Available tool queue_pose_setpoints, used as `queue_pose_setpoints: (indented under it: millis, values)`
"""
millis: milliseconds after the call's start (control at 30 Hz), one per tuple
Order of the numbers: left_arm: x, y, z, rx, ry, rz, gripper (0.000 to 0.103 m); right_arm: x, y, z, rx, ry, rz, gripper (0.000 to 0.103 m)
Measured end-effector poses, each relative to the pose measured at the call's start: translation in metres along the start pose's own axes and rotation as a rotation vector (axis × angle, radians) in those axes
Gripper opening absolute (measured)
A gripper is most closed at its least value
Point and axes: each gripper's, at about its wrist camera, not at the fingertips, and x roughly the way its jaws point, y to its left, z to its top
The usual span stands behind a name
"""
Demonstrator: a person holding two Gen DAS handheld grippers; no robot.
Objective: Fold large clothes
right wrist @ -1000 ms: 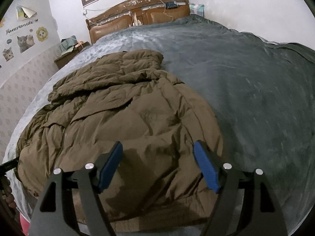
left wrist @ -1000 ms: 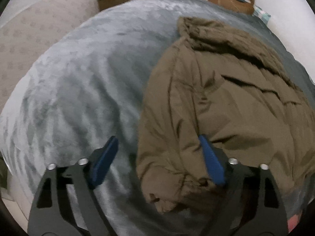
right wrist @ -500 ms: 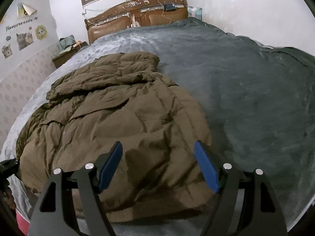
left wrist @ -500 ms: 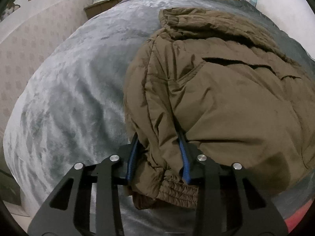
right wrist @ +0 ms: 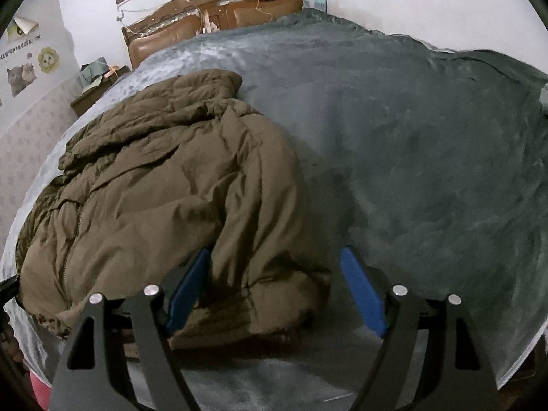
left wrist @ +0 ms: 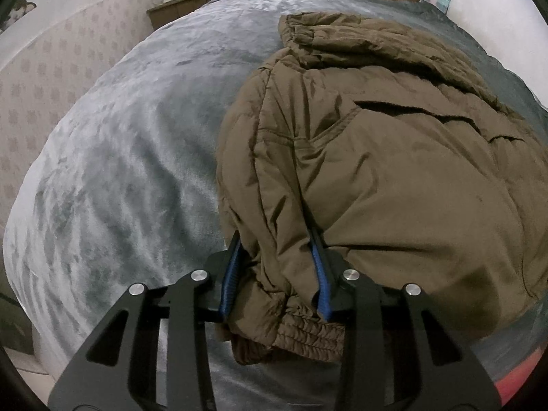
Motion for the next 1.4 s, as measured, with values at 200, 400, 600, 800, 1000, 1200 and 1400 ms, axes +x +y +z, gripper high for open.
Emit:
queue_pose_setpoints:
  millis: [200, 400, 600, 800, 1000, 1200, 1400]
  values:
    - [0.0, 0.002, -0.005, -0.011, -0.012, -0.006, 0.038, 0.013, 0.01, -0.012, -0.037, 0.008, 0.012, 0.078]
    - [-0.001, 0.009, -0.009, -0.039, -0.025, 0.002, 0.055, 0.018, 0.018, -0.019, -0.092, 0.019, 0.007, 0.058]
    - [0.001, 0.023, -0.01, -0.075, -0.031, -0.005, 0.074, 0.021, 0.03, -0.023, -0.179, 0.027, -0.005, 0.037]
    - [0.001, 0.03, -0.014, -0.069, -0.041, -0.019, 0.085, 0.021, 0.035, -0.025, -0.213, 0.026, -0.014, 0.031]
    - [0.002, 0.041, -0.02, -0.092, -0.031, -0.098, 0.092, 0.022, 0.032, -0.027, -0.196, 0.015, -0.012, 0.033]
    - [0.003, 0.045, -0.028, -0.093, -0.029, -0.129, 0.099, 0.024, 0.032, -0.028, -0.185, 0.011, -0.013, 0.038]
    - [0.005, 0.033, -0.028, -0.073, -0.015, -0.082, 0.1, 0.025, 0.032, -0.029, -0.175, -0.001, -0.013, 0.041]
